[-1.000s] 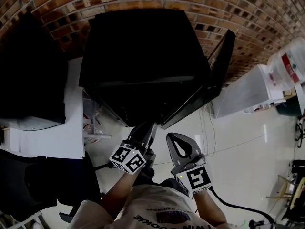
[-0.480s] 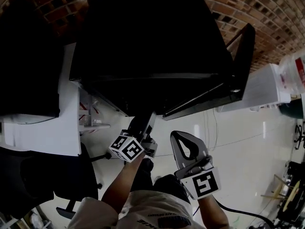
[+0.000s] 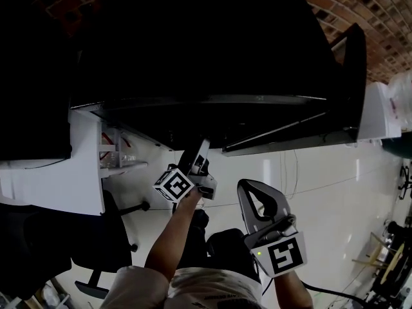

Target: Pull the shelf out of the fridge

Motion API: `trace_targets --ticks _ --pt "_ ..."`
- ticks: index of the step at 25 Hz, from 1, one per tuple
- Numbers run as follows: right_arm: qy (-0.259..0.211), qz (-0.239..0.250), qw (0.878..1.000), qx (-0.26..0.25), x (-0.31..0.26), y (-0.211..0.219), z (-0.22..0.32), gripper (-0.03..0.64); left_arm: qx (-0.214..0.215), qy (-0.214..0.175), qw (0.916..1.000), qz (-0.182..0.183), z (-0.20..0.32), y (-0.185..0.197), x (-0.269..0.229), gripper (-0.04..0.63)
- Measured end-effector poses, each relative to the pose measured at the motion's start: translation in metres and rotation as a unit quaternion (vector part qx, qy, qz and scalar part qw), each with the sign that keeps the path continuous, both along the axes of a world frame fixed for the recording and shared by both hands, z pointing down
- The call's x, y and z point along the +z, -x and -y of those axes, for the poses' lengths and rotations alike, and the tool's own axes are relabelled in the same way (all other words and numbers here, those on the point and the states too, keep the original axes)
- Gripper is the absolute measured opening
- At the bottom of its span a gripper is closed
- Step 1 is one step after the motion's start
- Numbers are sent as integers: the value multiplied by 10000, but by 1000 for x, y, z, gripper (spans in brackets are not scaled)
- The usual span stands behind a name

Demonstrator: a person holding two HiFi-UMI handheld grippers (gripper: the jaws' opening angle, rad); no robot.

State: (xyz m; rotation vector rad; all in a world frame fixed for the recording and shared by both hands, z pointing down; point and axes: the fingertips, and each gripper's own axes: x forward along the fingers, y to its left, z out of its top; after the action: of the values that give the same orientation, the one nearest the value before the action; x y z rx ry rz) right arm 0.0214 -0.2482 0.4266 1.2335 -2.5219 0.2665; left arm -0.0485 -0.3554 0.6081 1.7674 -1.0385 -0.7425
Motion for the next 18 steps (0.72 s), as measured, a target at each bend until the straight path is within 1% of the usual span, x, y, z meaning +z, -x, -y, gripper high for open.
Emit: trace_targets --ticks 3,4,7,9,14,18 --pt "82 -40 10000 11 13 -2 -1 5 -154 189 9997 -58 11 2 23 153" --pt "129 -70 9999 -10 18 -2 -3 5 -198 247 9994 -131 15 2 33 153" --pt "269 -177 9995 -76 31 -2 -7 5 -341 294 9976 -532 29 0 50 160" --pt "327 -233 9991 -93 37 -3 -7 5 -439 300 9963 -680 37 -1 54 163" --pt "386 -328 9986 -145 48 -1 -5 5 -548 278 9942 -888 51 -3 59 164" --pt "408 -351 9984 -144 52 0 -4 5 -667 358 9912 -1084 61 -1 64 164"
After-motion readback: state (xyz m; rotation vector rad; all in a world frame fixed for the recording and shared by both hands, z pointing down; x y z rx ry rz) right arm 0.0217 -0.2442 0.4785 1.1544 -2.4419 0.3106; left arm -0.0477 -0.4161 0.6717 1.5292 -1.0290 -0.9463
